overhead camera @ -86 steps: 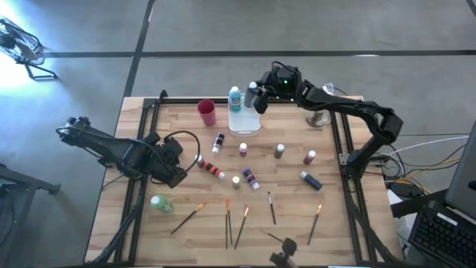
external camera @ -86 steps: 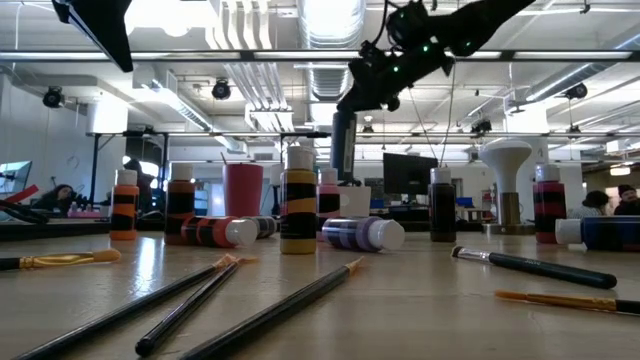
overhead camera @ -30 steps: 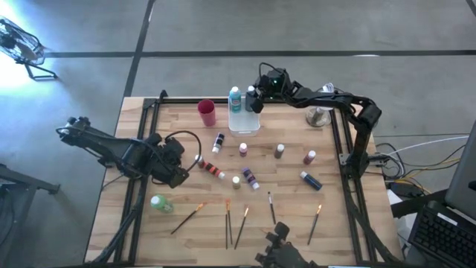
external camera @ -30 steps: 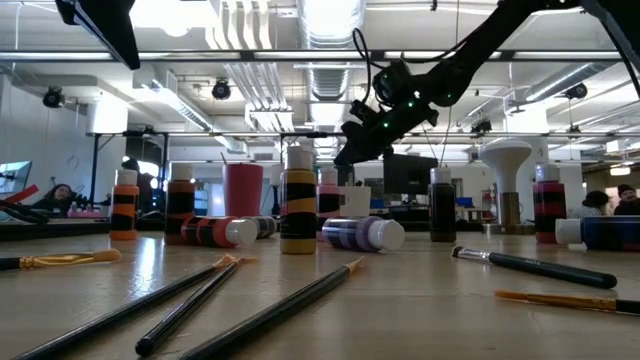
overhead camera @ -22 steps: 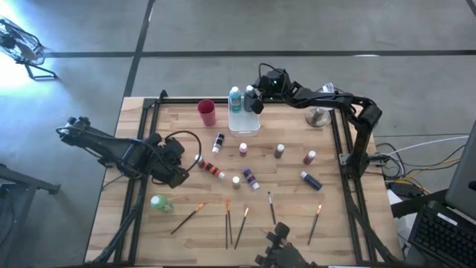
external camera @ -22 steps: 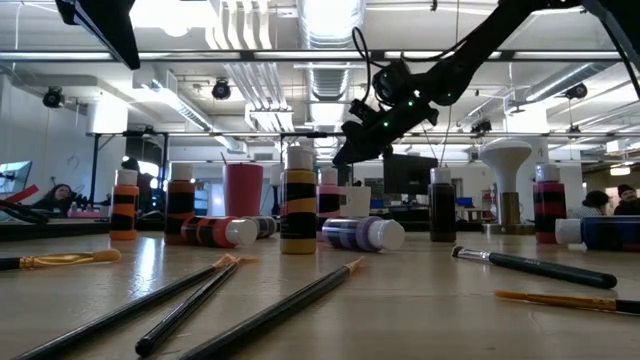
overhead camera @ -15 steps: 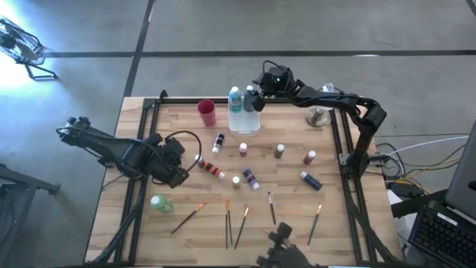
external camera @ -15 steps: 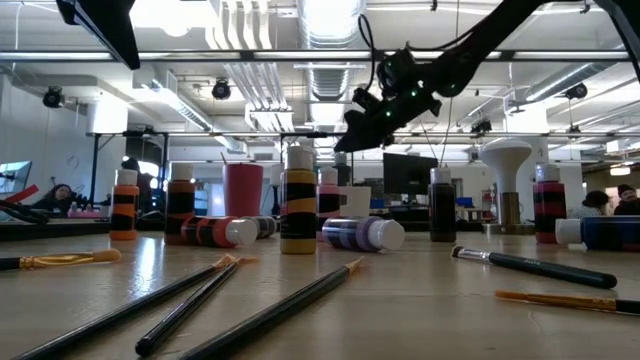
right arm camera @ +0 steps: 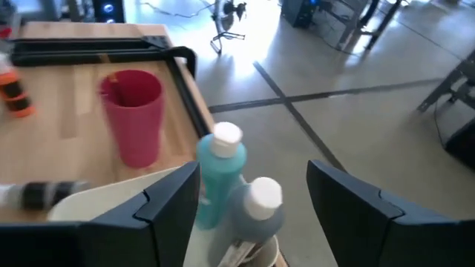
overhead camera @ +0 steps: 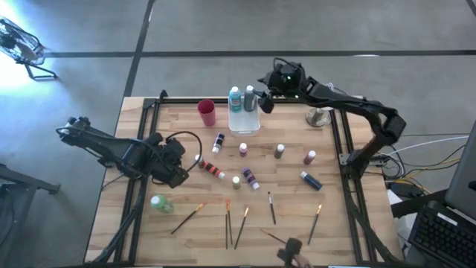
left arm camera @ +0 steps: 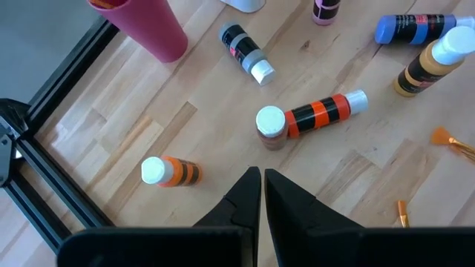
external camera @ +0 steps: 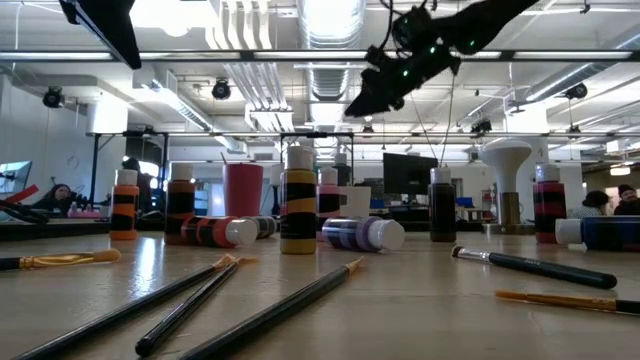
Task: Pick & Place Paint Supplies
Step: Put the gold paint brush into the pink cup
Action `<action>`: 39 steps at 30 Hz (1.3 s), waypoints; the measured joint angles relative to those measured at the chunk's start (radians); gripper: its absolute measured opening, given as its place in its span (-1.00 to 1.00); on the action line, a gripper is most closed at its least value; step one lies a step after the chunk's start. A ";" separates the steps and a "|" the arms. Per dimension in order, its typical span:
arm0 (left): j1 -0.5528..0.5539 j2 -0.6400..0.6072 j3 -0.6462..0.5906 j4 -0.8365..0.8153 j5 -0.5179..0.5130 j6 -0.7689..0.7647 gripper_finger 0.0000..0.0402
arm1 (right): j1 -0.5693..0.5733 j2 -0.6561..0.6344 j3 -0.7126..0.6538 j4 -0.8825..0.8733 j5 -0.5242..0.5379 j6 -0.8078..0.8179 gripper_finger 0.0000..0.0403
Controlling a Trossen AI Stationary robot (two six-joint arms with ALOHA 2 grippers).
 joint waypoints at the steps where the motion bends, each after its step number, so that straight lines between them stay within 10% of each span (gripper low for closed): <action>1: 0.000 0.000 0.000 0.000 -0.004 0.000 -0.87 | 0.010 -0.024 0.000 -0.026 0.000 -0.010 0.17; 22: -0.001 0.000 0.000 0.006 -0.229 0.002 -0.87 | 0.372 -0.505 0.000 -0.610 -0.001 0.091 -0.22; 39: -0.001 0.000 0.000 0.009 -0.241 0.002 -0.87 | 0.874 -0.423 -0.011 -0.569 0.046 0.274 -0.41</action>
